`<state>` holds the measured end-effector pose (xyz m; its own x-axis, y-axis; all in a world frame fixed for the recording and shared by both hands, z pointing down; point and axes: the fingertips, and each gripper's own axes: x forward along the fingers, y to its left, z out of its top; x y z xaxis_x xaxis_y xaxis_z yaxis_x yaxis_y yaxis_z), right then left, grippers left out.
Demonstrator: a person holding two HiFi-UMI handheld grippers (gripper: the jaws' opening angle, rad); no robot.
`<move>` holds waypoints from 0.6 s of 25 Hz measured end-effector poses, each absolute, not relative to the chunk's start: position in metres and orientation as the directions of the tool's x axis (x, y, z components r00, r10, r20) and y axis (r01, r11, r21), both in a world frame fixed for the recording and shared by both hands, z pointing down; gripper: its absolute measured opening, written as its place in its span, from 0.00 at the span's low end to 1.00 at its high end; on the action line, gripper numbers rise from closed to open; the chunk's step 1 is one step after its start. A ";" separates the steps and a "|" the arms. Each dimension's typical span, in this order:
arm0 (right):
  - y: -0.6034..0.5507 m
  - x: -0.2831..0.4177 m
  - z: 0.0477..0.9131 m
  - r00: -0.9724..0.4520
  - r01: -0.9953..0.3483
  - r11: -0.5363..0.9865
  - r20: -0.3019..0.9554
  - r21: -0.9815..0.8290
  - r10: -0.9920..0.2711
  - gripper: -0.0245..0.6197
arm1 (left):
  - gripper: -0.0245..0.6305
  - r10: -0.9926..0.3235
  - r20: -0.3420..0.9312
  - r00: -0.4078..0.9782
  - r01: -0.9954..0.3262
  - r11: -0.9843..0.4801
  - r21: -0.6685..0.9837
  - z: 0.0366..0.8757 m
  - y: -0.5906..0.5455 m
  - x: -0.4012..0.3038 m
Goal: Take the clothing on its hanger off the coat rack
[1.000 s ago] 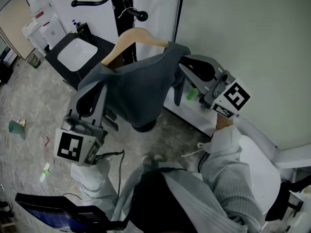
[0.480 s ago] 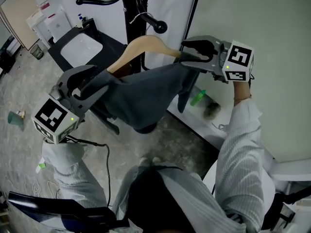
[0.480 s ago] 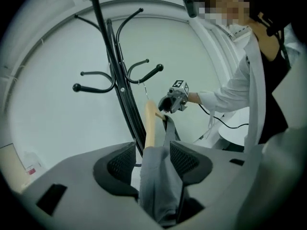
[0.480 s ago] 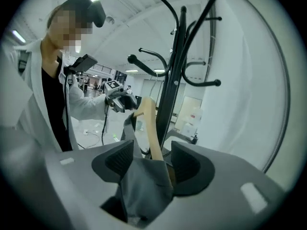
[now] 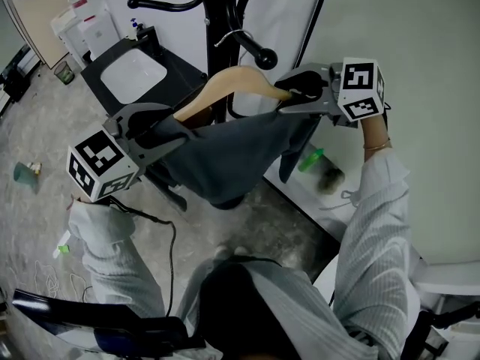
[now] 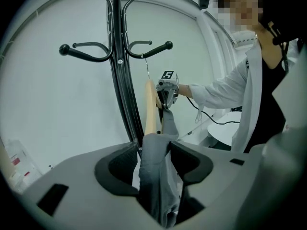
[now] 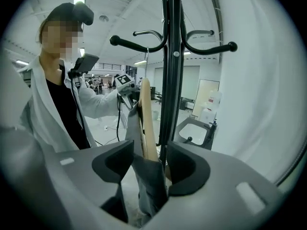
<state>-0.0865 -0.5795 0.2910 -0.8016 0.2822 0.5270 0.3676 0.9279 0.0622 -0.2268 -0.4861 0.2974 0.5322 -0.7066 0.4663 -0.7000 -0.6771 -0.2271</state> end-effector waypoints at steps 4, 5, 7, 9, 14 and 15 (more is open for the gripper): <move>-0.579 -0.091 0.294 -0.804 0.364 0.926 0.535 0.097 0.260 0.19 | 0.20 -0.710 0.470 0.524 -0.697 -0.675 -0.241 0.306 -0.491 -0.226; -0.578 -0.092 0.295 -0.807 0.367 0.923 0.532 0.113 0.256 0.16 | 0.18 -0.711 0.469 0.523 -0.700 -0.673 -0.240 0.306 -0.492 -0.228; -0.577 -0.092 0.296 -0.812 0.377 0.917 0.525 0.133 0.257 0.14 | 0.16 -0.703 0.474 0.530 -0.701 -0.678 -0.222 0.307 -0.493 -0.229; -0.575 -0.091 0.297 -0.813 0.381 0.914 0.520 0.137 0.261 0.13 | 0.15 -0.691 0.481 0.540 -0.701 -0.685 -0.197 0.307 -0.493 -0.228; -0.578 -0.090 0.298 -0.809 0.371 0.917 0.536 0.148 0.241 0.13 | 0.15 -0.684 0.500 0.530 -0.703 -0.685 -0.190 0.309 -0.495 -0.227; -0.576 -0.089 0.298 -0.808 0.370 0.917 0.539 0.151 0.238 0.13 | 0.15 -0.685 0.504 0.526 -0.702 -0.685 -0.197 0.308 -0.495 -0.227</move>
<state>-0.0893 -0.5765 0.2977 -0.8083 0.2376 0.5386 0.3702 0.9166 0.1511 -0.2266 -0.4950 0.3080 0.5263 -0.6846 0.5043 -0.7020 -0.6845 -0.1967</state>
